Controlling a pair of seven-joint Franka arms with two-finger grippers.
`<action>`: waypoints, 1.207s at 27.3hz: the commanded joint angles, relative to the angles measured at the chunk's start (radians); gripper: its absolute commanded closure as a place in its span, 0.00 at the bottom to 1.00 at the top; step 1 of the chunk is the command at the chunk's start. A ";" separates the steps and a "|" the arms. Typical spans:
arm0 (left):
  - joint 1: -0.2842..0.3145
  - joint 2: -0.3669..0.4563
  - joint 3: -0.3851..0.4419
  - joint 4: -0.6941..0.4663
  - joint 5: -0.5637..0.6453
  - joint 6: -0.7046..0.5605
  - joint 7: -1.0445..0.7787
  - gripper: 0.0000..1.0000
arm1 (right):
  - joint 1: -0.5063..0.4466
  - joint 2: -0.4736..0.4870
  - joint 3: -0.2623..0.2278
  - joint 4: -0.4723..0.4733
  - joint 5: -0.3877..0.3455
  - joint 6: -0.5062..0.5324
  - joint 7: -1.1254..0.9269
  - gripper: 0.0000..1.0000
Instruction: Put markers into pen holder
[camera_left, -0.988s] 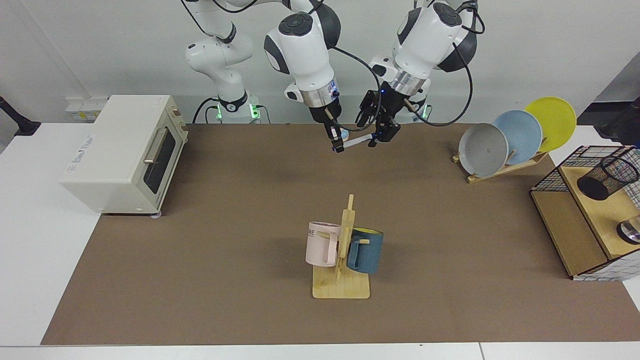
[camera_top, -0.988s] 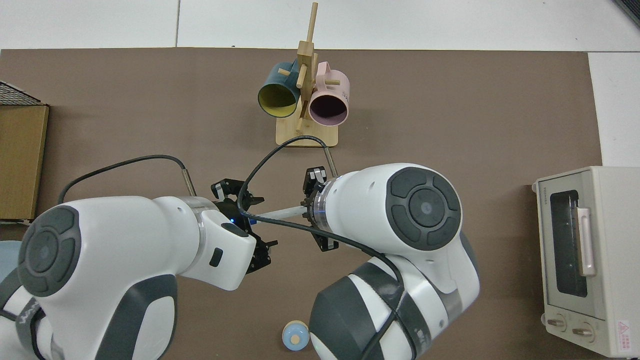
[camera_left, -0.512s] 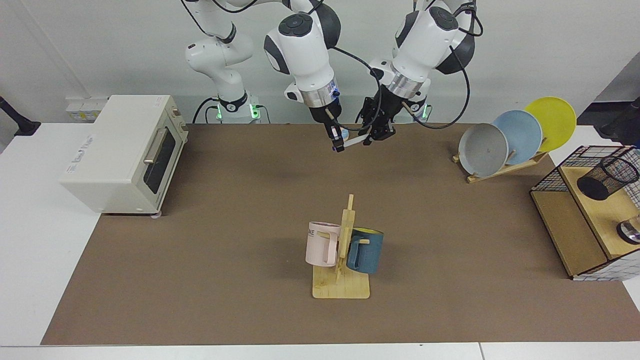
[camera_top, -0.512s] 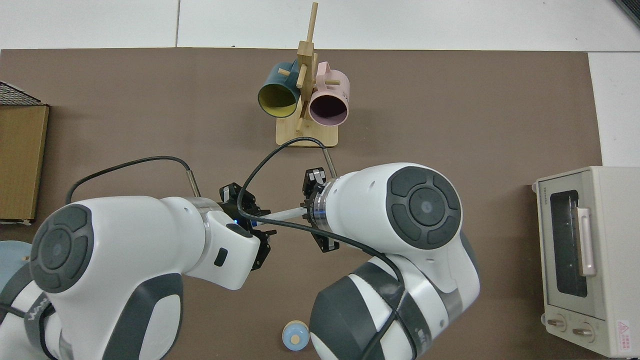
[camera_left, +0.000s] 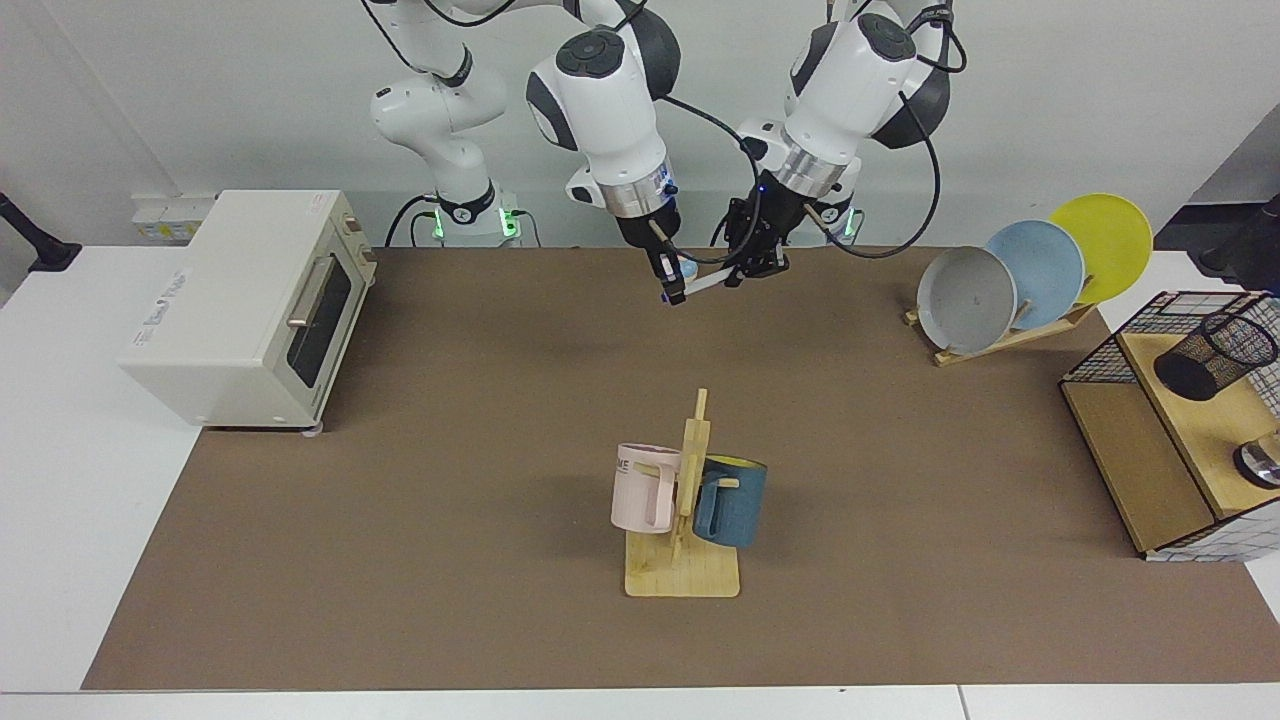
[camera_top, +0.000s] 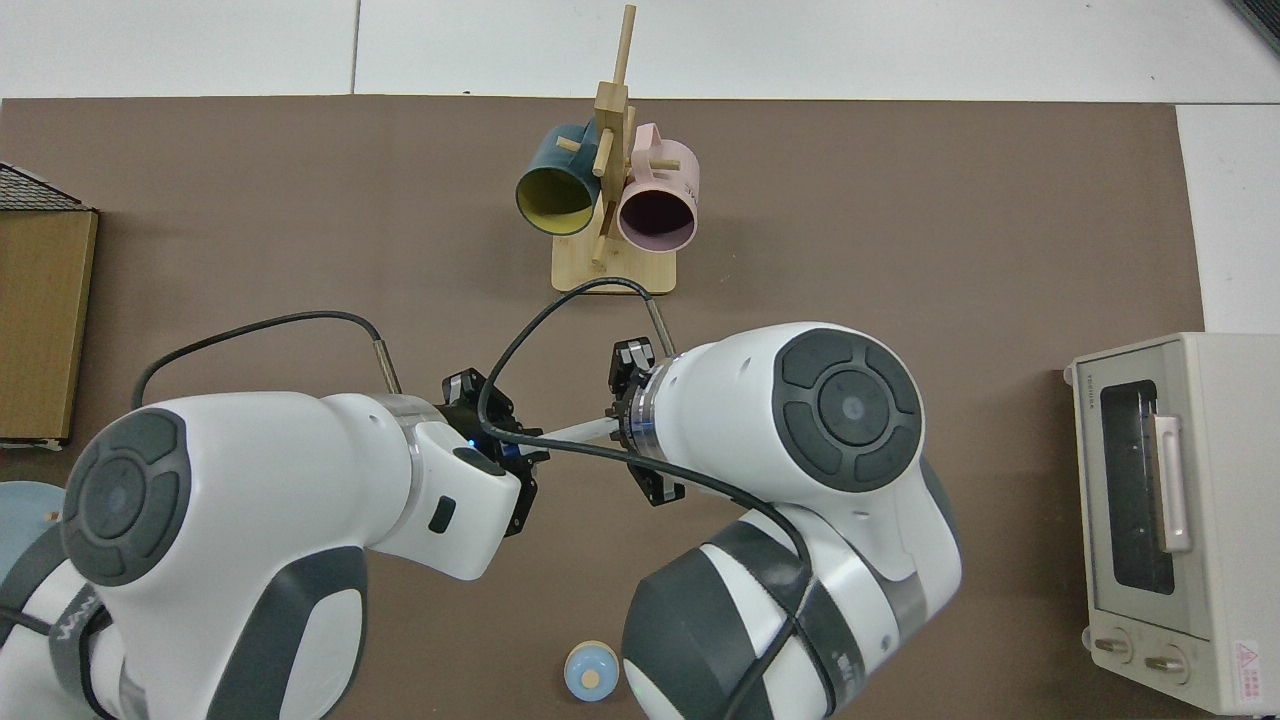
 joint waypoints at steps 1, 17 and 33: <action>-0.010 -0.009 0.007 -0.015 0.030 0.010 -0.013 1.00 | -0.011 -0.004 0.001 -0.001 0.014 -0.006 -0.017 1.00; 0.000 -0.011 0.007 -0.015 0.076 -0.010 -0.015 1.00 | -0.075 -0.014 -0.011 -0.003 0.005 -0.121 -0.315 0.00; 0.003 -0.011 0.009 -0.015 0.093 -0.010 -0.015 1.00 | -0.341 -0.080 -0.016 0.009 -0.136 -0.329 -1.153 0.00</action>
